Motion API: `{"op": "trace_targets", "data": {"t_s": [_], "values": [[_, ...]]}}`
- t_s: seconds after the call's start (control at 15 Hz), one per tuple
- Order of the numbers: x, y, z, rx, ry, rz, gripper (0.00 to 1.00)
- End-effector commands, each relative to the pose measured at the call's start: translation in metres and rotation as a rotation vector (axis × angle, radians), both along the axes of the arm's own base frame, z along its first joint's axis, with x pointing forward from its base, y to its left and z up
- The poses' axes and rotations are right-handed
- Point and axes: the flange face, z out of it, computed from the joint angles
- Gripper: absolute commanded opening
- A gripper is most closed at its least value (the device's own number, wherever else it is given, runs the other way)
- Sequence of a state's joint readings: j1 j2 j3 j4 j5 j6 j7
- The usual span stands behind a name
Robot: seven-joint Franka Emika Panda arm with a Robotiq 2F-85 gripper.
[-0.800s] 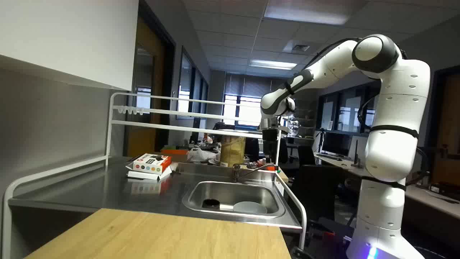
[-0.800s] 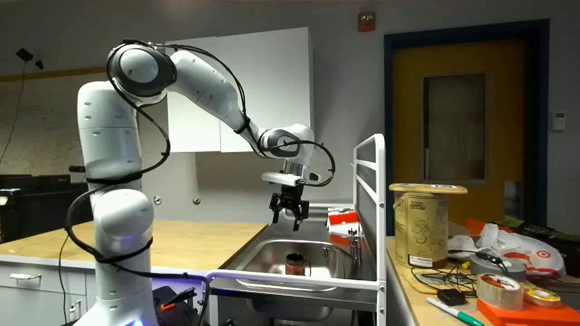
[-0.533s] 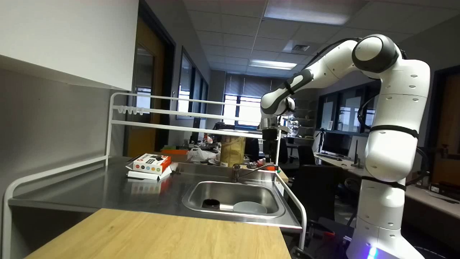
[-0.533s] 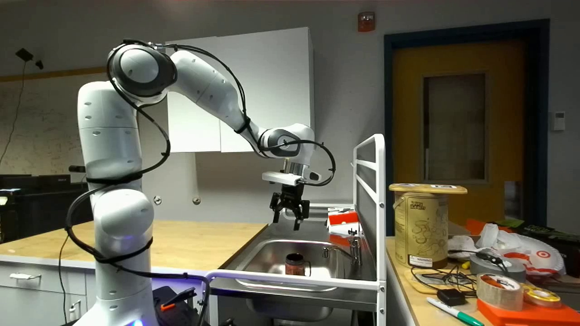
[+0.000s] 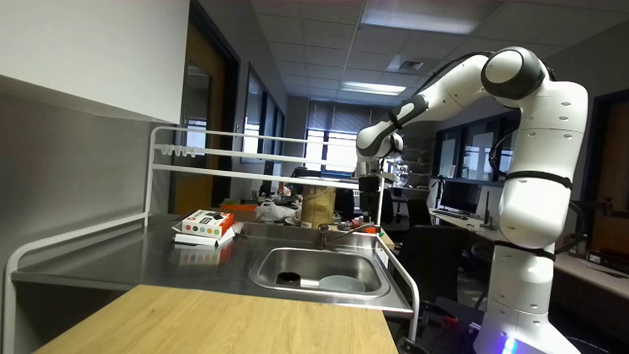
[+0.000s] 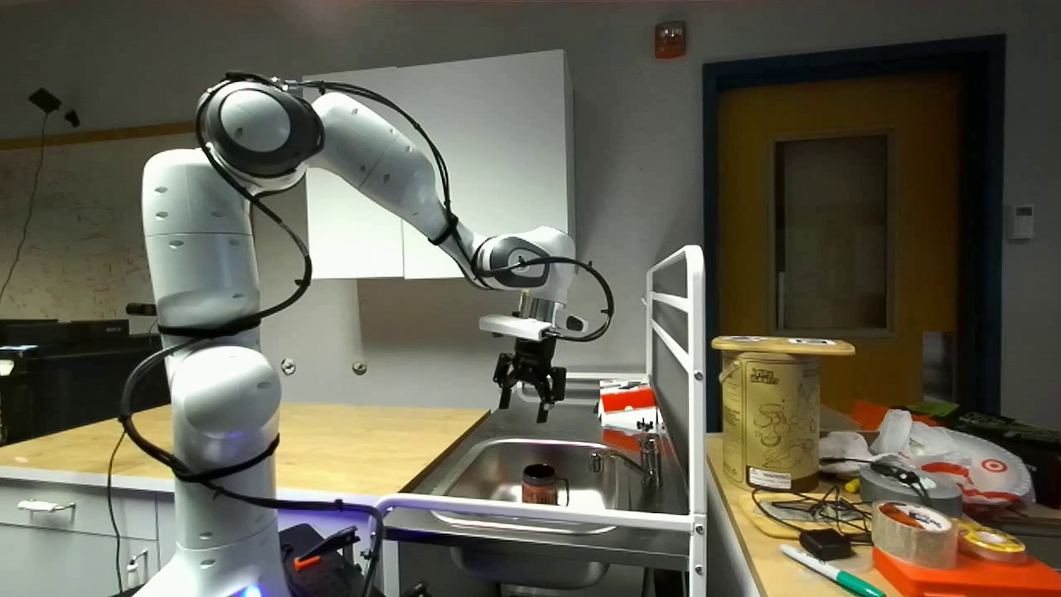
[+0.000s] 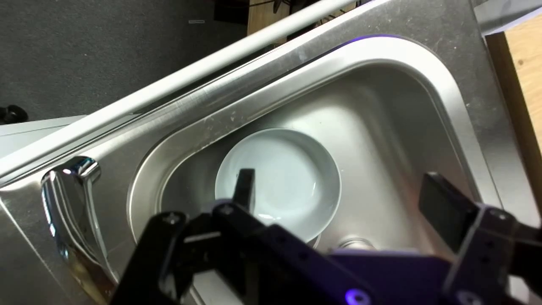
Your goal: Remove the cup from the sink basin and put it on the sink countertop
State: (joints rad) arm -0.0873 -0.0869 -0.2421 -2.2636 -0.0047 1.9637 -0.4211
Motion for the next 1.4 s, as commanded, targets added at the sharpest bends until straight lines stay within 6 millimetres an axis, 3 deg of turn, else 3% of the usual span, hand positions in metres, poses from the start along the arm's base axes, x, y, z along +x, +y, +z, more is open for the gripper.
{"op": "trace_targets", "data": {"t_s": [0.0, 0.4, 0.93, 1.33], "values": [[0.006, -0.004, 0.0, -0.011, 0.012, -0.034, 1.0], [0.045, -0.006, -0.013, -0.045, 0.055, -0.121, 1.0], [0.14, 0.018, -0.042, -0.102, 0.124, -0.268, 1.0], [0.2, 0.038, -0.057, -0.128, 0.14, -0.322, 1.0]]}}
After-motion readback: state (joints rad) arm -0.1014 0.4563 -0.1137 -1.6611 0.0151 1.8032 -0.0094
